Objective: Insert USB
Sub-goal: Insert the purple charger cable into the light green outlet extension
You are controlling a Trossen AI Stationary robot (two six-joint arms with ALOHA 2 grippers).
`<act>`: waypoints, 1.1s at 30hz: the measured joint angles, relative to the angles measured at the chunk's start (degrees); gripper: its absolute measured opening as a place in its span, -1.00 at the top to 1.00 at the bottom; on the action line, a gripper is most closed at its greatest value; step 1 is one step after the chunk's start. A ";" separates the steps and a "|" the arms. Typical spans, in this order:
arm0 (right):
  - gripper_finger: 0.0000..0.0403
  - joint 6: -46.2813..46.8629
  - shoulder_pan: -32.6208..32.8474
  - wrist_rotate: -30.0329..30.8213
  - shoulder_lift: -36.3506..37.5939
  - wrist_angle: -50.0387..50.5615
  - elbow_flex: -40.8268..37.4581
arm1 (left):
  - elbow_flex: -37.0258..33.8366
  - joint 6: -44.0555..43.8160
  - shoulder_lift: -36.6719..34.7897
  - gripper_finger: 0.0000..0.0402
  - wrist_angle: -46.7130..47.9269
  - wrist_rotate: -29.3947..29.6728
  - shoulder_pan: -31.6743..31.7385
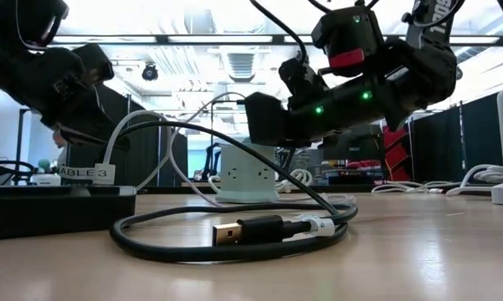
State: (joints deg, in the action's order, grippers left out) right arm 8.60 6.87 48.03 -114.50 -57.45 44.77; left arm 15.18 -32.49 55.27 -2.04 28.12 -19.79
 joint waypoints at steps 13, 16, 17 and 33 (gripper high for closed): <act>0.92 5.32 -0.28 -2.14 0.60 4.73 0.00 | 0.00 -0.38 -0.02 0.69 -0.11 -0.04 0.00; 0.87 5.20 -0.33 -3.67 1.64 5.40 -0.07 | 0.00 -1.13 -0.05 0.69 -0.13 -0.08 0.00; 0.80 4.59 -0.33 -3.94 1.76 5.39 -0.07 | 0.00 -1.20 -0.07 0.69 -0.13 -0.09 0.00; 0.12 0.29 -0.26 -4.62 3.64 4.21 -0.26 | 0.00 -1.05 -0.11 0.69 0.01 -0.16 0.00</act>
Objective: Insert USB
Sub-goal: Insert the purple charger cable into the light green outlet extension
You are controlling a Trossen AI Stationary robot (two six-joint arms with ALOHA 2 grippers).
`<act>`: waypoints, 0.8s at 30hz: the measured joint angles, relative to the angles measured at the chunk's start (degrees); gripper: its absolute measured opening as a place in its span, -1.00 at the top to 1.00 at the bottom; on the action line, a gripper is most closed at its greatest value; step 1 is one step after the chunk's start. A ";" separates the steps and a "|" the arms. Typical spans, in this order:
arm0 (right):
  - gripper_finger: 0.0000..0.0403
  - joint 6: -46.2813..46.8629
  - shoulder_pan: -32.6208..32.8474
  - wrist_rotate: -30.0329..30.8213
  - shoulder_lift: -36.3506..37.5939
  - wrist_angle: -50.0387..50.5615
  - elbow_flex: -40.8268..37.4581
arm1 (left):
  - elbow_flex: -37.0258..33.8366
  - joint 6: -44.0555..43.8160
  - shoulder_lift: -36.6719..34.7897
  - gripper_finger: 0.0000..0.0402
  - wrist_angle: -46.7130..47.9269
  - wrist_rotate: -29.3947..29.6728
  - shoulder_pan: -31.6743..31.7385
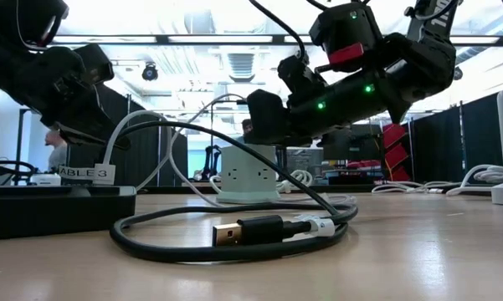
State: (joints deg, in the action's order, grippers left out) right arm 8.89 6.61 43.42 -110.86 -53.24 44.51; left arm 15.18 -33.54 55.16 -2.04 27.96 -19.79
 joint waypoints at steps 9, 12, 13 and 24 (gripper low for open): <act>0.35 -1.55 0.00 0.58 0.17 -2.65 0.04 | 0.00 0.33 0.00 0.69 0.08 -0.02 0.00; 0.47 -1.44 0.04 3.08 0.17 -2.65 0.09 | 0.00 0.44 0.00 0.69 0.36 -0.06 0.00; 0.52 -1.42 0.04 4.11 0.19 -2.68 0.09 | 0.00 0.44 0.00 0.69 0.41 -0.06 0.00; 0.97 3.39 0.02 3.59 0.65 2.69 0.44 | 0.00 0.87 0.00 0.69 0.43 -0.04 0.00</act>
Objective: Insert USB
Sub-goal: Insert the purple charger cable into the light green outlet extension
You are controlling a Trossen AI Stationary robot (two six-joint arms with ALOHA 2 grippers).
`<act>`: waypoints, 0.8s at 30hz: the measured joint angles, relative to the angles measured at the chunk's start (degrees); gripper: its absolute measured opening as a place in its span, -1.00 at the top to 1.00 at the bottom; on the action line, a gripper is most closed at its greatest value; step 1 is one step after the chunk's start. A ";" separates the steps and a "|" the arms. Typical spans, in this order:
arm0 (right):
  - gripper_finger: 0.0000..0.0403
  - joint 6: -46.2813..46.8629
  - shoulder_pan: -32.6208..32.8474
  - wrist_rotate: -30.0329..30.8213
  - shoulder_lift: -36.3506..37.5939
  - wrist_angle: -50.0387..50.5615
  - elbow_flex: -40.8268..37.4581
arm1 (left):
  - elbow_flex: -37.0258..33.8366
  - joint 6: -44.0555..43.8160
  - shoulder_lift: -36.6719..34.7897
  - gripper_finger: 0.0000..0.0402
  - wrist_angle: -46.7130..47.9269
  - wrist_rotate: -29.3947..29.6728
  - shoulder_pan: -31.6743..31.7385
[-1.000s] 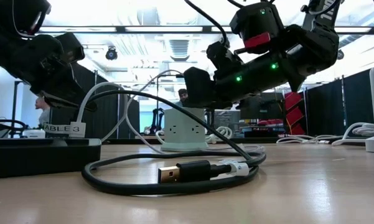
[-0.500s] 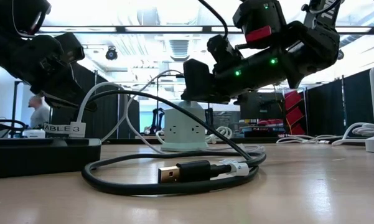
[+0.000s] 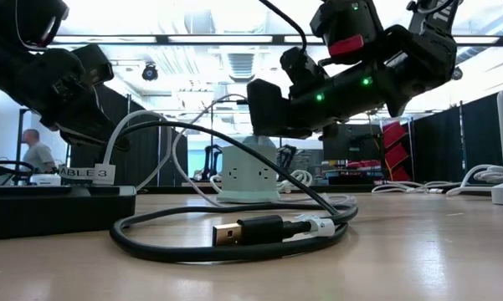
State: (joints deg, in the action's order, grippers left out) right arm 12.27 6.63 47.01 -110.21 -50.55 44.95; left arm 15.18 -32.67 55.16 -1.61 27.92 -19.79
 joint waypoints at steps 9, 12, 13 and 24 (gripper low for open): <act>0.99 -2.34 -0.20 -3.26 -0.11 2.54 -0.04 | 0.15 -4.60 -0.38 0.69 -3.95 0.13 0.02; 0.98 -1.91 -0.20 -3.53 -0.11 4.10 0.00 | 1.12 -6.33 -0.92 0.69 -3.97 0.11 0.02; 0.98 -2.73 -0.20 -3.53 -0.13 4.08 0.00 | 1.47 -6.54 -1.31 0.69 -3.79 0.13 0.02; 0.58 -9.59 0.77 -5.36 4.69 9.73 -0.66 | 17.07 -12.96 -5.88 0.71 27.95 4.43 5.26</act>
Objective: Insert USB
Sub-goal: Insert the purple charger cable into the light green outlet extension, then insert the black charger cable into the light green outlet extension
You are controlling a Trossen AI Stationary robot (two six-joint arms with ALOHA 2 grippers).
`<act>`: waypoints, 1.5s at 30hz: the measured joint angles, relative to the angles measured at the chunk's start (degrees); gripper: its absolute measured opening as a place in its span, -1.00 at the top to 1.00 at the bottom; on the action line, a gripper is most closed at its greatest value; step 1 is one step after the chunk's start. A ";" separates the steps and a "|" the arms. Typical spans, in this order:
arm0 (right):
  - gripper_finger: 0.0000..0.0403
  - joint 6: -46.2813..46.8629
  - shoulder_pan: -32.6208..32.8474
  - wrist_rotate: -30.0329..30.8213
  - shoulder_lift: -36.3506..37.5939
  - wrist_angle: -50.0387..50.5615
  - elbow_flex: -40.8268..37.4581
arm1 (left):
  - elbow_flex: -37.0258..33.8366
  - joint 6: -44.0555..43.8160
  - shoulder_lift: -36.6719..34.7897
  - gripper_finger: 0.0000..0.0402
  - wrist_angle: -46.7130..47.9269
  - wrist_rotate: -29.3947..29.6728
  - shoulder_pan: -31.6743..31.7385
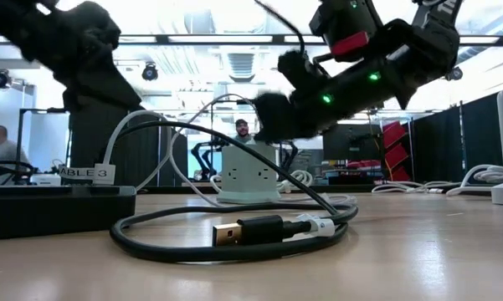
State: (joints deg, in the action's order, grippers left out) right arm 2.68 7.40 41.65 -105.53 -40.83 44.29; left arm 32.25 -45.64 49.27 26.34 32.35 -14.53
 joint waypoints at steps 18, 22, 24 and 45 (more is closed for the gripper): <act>-0.38 16.55 1.11 -16.88 35.36 47.22 0.33 | 24.34 19.15 8.77 0.83 29.25 -14.05 46.01; -0.39 19.44 1.35 -20.29 40.04 52.77 0.33 | 23.94 25.58 17.65 0.67 30.72 -22.90 56.67; -0.37 19.39 1.38 -21.18 41.46 52.94 0.33 | 23.85 27.48 23.07 0.54 29.64 -26.23 59.43; -0.20 16.83 0.06 -29.73 44.71 54.28 0.37 | 37.73 33.56 55.74 0.10 32.06 -25.61 68.71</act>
State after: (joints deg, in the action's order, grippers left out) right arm 19.51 7.46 11.93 -60.82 13.45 44.66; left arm 69.97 -12.08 105.01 58.39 6.74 54.18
